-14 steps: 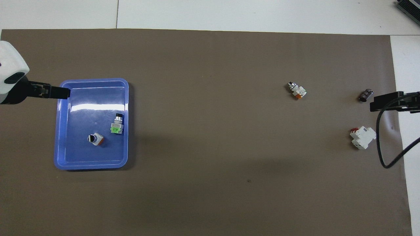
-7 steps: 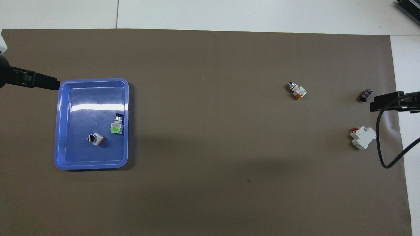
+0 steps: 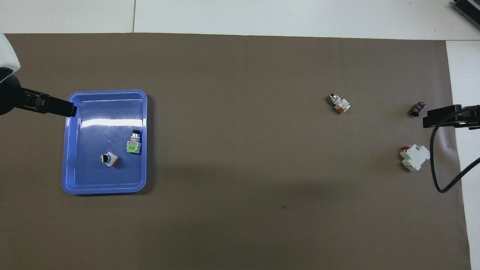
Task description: Turn and place switch with both arms
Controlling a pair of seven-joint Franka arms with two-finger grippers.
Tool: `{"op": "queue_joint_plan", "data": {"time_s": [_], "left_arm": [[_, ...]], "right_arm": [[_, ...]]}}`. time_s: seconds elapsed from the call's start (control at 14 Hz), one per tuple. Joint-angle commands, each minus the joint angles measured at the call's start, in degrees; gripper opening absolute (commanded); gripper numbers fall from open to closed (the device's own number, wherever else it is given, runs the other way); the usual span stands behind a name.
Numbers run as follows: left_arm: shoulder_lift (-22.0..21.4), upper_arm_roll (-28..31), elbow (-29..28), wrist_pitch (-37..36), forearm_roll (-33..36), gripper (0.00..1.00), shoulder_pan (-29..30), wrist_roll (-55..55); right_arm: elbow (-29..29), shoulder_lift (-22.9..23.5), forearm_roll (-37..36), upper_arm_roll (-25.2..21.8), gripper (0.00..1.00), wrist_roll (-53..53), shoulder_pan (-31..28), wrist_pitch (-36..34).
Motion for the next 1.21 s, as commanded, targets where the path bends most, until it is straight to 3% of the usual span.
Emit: {"op": "queue_joint_plan", "data": {"time_s": [0.0, 0.21, 0.93, 1.14], "left_arm": [[-1.36, 1.56, 0.31, -4.31, 1.31, 1.00, -2.75, -0.81], [-1.54, 5.34, 0.92, -5.90, 1.05, 1.00, -4.79, -0.64], [-0.66, 4.11, 3.21, -9.24, 3.42, 1.00, -2.59, -0.99], [-1.71, 2.80, 2.60, -9.25, 3.25, 1.00, -1.97, -6.94]], "right_arm": [[-1.42, -1.27, -0.83, 0.18, 1.00, 1.22, 0.11, 0.81], [-1.42, -1.27, -0.83, 0.18, 1.00, 1.22, 0.11, 0.81], [-1.42, -1.27, -0.83, 0.18, 1.00, 1.22, 0.11, 0.81], [-1.42, -1.27, -0.83, 0.18, 1.00, 1.22, 0.11, 0.81]]}}
